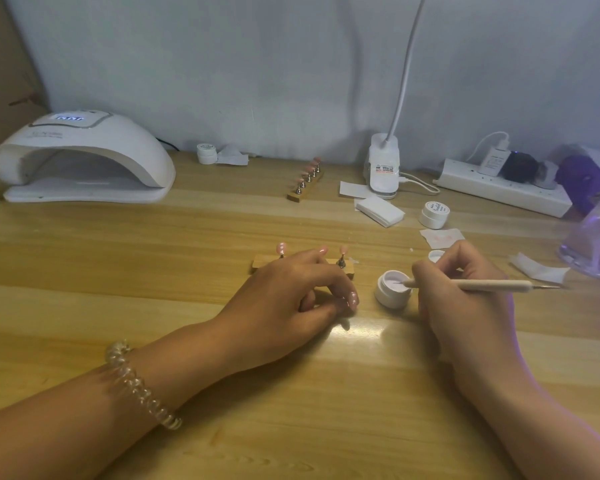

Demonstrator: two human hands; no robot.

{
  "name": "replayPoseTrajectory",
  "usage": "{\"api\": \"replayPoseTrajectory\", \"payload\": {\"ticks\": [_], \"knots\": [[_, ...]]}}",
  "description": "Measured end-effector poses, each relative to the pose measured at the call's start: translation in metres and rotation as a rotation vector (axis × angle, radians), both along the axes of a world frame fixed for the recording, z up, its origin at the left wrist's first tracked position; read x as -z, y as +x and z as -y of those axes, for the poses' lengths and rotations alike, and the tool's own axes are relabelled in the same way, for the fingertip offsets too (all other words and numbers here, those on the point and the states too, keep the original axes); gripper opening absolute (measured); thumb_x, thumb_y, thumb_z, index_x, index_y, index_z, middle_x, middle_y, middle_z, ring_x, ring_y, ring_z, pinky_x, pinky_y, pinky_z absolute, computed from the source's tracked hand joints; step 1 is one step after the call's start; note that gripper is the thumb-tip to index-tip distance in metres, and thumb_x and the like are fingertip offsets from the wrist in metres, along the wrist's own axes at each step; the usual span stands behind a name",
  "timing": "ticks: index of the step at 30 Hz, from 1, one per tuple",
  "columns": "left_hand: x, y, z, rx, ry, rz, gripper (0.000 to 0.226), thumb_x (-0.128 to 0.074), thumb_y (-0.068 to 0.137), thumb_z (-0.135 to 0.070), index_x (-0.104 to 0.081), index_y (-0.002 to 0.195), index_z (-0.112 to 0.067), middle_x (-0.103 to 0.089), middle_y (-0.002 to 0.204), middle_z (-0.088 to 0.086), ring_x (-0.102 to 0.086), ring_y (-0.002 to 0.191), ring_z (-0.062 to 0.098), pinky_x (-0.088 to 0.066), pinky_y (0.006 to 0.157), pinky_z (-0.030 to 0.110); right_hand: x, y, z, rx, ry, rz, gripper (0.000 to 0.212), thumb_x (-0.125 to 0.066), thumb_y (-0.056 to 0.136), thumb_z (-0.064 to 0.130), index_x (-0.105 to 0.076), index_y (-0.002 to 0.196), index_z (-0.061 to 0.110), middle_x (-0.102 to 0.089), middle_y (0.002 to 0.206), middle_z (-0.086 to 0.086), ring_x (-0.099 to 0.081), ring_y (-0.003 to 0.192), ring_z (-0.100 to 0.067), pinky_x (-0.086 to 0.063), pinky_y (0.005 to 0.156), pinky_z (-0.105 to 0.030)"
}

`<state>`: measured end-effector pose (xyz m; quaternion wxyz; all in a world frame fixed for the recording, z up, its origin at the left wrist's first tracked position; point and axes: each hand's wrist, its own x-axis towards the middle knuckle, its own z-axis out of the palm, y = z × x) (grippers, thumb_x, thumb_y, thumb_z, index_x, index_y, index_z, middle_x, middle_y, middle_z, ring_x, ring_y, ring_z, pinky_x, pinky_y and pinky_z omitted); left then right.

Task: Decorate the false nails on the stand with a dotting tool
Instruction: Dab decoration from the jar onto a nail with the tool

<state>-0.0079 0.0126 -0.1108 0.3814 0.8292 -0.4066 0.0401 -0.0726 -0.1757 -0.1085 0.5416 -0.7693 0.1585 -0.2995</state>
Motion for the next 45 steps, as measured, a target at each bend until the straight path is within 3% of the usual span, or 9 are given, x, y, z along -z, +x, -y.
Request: {"api": "replayPoseTrajectory", "payload": {"ticks": [6,9,12,15,23,27,35,40,45], "knots": [[-0.001,0.000,0.000,0.008,0.007,0.012,0.005,-0.073,0.088,-0.016,-0.074,0.091,-0.020,-0.065,0.075,0.012,-0.051,0.055,0.008,-0.026,0.119,0.025,-0.002,-0.001,-0.001,-0.005,0.019,0.023,0.023,-0.062,0.075,0.024,-0.045,0.062,0.017,-0.050,0.049,0.005,-0.042,0.045,-0.005,-0.034,0.042,-0.017],[-0.001,0.000,0.001,0.005,-0.006,0.012,0.005,-0.074,0.087,-0.014,-0.074,0.091,-0.018,-0.066,0.073,0.010,-0.050,0.055,0.005,-0.025,0.119,0.022,-0.008,-0.004,-0.006,-0.004,0.107,0.138,0.028,-0.061,0.095,0.023,-0.046,0.071,0.020,-0.056,0.051,0.002,-0.050,0.044,-0.005,-0.038,0.042,-0.018],[-0.003,-0.001,0.000,0.003,-0.024,-0.003,0.006,-0.075,0.086,-0.012,-0.075,0.090,-0.016,-0.067,0.074,0.004,-0.050,0.055,0.005,-0.025,0.118,0.020,-0.016,-0.010,-0.016,-0.085,0.229,0.183,0.023,-0.057,0.098,0.033,-0.051,0.083,0.017,-0.062,0.055,-0.001,-0.054,0.043,-0.010,-0.044,0.042,-0.020],[-0.004,-0.001,0.001,0.001,-0.029,-0.008,0.005,-0.075,0.085,-0.012,-0.075,0.090,-0.015,-0.070,0.082,-0.003,-0.052,0.054,0.015,-0.026,0.118,0.022,-0.018,-0.017,-0.025,-0.216,0.339,0.128,0.021,-0.063,0.093,0.026,-0.053,0.080,0.013,-0.063,0.055,-0.004,-0.052,0.041,-0.013,-0.044,0.040,-0.021],[-0.004,-0.002,0.001,-0.012,-0.030,-0.008,0.006,-0.075,0.085,-0.013,-0.075,0.091,-0.015,-0.070,0.087,-0.010,-0.053,0.055,0.019,-0.027,0.118,0.024,-0.009,-0.018,-0.033,-0.223,0.213,-0.054,0.031,-0.068,0.078,0.019,-0.045,0.058,0.019,-0.057,0.047,-0.006,-0.046,0.041,-0.013,-0.035,0.040,-0.019],[-0.004,-0.003,0.001,-0.022,-0.018,-0.013,0.007,-0.075,0.086,-0.013,-0.075,0.091,-0.017,-0.069,0.086,-0.008,-0.054,0.056,0.017,-0.026,0.120,0.029,-0.009,-0.018,-0.034,-0.243,0.168,-0.108,0.020,-0.061,0.067,0.022,-0.045,0.055,0.020,-0.056,0.044,-0.006,-0.045,0.046,-0.014,-0.035,0.049,-0.026],[-0.005,-0.003,0.001,-0.012,-0.025,-0.020,0.006,-0.075,0.086,-0.015,-0.075,0.091,-0.017,-0.069,0.087,-0.008,-0.055,0.057,0.016,-0.029,0.119,0.035,-0.009,-0.018,-0.035,-0.243,0.189,-0.116,0.027,-0.065,0.075,0.014,-0.044,0.059,0.018,-0.060,0.048,-0.010,-0.047,0.039,-0.016,-0.040,0.045,-0.030],[-0.006,-0.003,0.001,-0.006,-0.017,0.003,0.007,-0.074,0.086,-0.014,-0.075,0.091,-0.018,-0.066,0.084,-0.013,-0.054,0.057,0.017,-0.033,0.110,0.016,-0.010,-0.019,-0.036,-0.248,0.194,-0.119,0.018,-0.060,0.066,0.020,-0.043,0.060,0.017,-0.059,0.048,-0.010,-0.046,0.039,-0.016,-0.040,0.045,-0.031],[-0.005,-0.002,0.001,-0.005,-0.018,0.020,0.009,-0.075,0.085,-0.010,-0.074,0.088,-0.018,-0.063,0.077,-0.014,-0.053,0.056,0.013,-0.022,0.116,0.013,-0.010,-0.018,-0.036,-0.236,0.210,-0.114,0.029,-0.063,0.077,0.008,-0.041,0.060,0.014,-0.059,0.048,-0.012,-0.045,0.038,-0.018,-0.039,0.041,-0.031]]}}
